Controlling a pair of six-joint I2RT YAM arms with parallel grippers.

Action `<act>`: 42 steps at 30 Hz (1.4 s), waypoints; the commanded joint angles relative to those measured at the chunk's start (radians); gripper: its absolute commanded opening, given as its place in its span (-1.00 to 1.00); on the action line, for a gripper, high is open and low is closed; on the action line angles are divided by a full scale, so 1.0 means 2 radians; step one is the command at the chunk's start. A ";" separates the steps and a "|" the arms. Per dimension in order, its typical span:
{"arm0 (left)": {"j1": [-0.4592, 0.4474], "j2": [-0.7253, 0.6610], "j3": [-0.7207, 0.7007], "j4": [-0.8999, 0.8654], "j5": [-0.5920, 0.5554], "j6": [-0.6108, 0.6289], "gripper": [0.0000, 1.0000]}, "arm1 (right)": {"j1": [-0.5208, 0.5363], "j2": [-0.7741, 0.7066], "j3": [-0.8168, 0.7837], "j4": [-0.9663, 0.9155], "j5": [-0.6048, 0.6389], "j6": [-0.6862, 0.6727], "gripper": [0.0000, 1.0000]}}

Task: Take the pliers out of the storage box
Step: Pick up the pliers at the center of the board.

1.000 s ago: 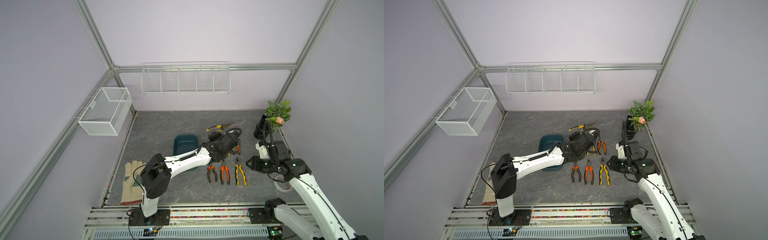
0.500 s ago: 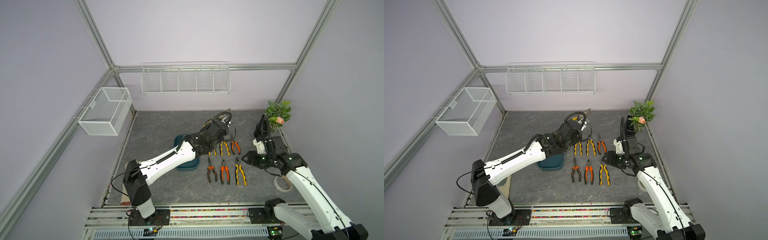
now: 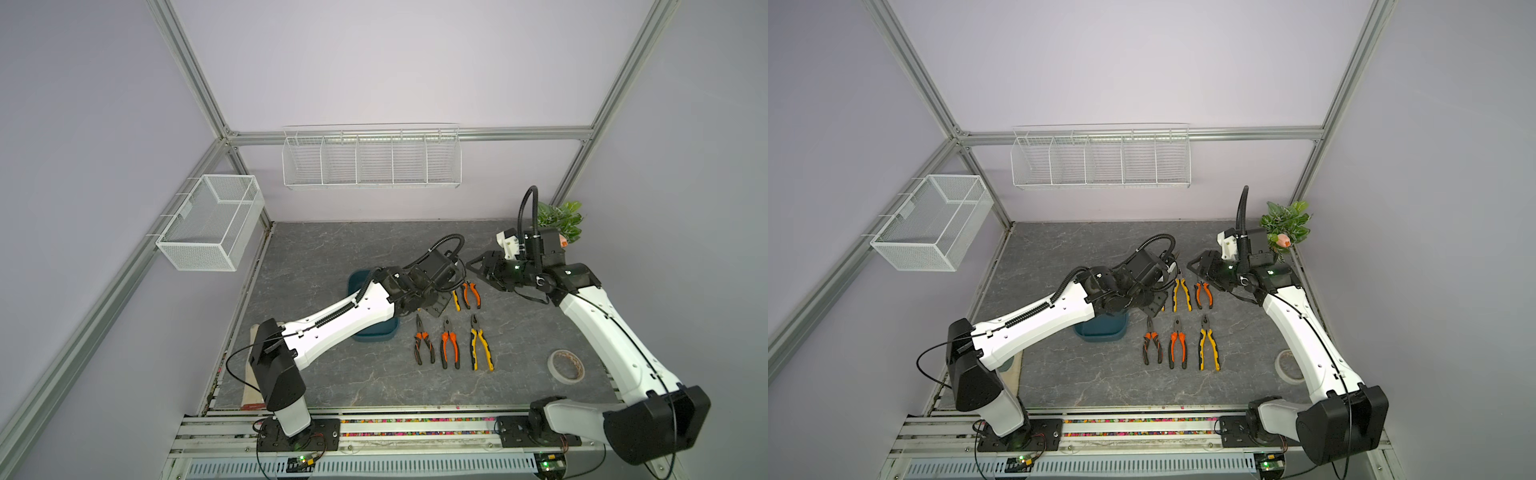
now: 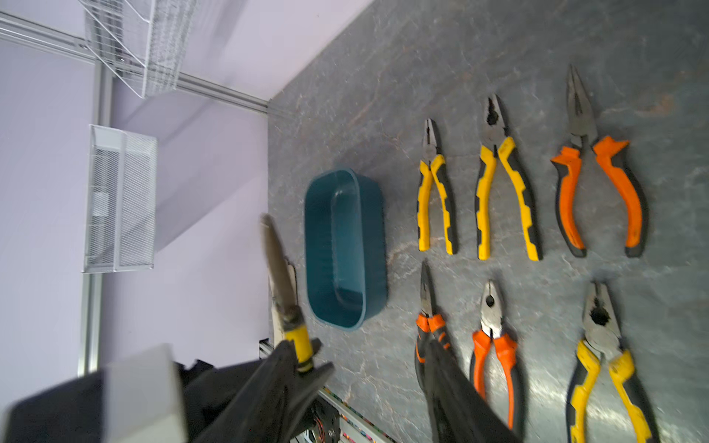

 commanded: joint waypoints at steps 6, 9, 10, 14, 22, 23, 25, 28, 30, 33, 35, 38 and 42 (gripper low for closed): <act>-0.001 -0.004 -0.019 0.033 0.031 -0.061 -1.00 | 0.000 0.018 -0.049 0.125 -0.073 0.055 0.06; -0.001 -0.002 -0.012 0.034 0.039 -0.065 -1.00 | 0.005 0.024 -0.070 0.169 -0.091 0.061 0.02; -0.001 -0.001 -0.010 0.034 0.042 -0.066 -1.00 | 0.007 0.028 -0.075 0.184 -0.097 0.063 0.02; -0.001 0.002 -0.007 0.037 0.049 -0.069 -1.00 | 0.013 0.043 -0.084 0.219 -0.112 0.070 0.01; 0.000 0.001 -0.004 0.043 0.058 -0.076 -1.00 | 0.028 0.063 -0.090 0.233 -0.116 0.070 -0.06; -0.001 0.000 -0.004 0.044 0.058 -0.077 -1.00 | 0.032 0.063 -0.092 0.235 -0.116 0.070 -0.09; 0.000 0.001 -0.003 0.043 0.056 -0.075 -1.00 | 0.039 0.061 -0.098 0.241 -0.114 0.072 -0.14; 0.000 0.000 -0.001 0.044 0.057 -0.075 -1.00 | 0.048 0.057 -0.104 0.244 -0.109 0.071 -0.33; 0.000 0.000 -0.001 0.047 0.059 -0.076 -1.00 | 0.052 0.058 -0.108 0.249 -0.109 0.071 -0.58; 0.000 -0.002 -0.001 0.051 0.065 -0.079 -1.00 | 0.053 0.060 -0.113 0.255 -0.107 0.073 -0.87; 0.001 -0.002 0.001 0.049 0.069 -0.081 -1.00 | 0.053 0.058 -0.115 0.258 -0.106 0.073 -0.87; 0.002 -0.010 -0.006 0.053 0.079 -0.079 -0.27 | 0.052 0.052 -0.113 0.254 -0.104 0.069 -0.87; 0.007 -0.039 -0.026 0.066 0.093 -0.076 0.31 | 0.042 0.040 -0.103 0.225 -0.102 0.049 -0.87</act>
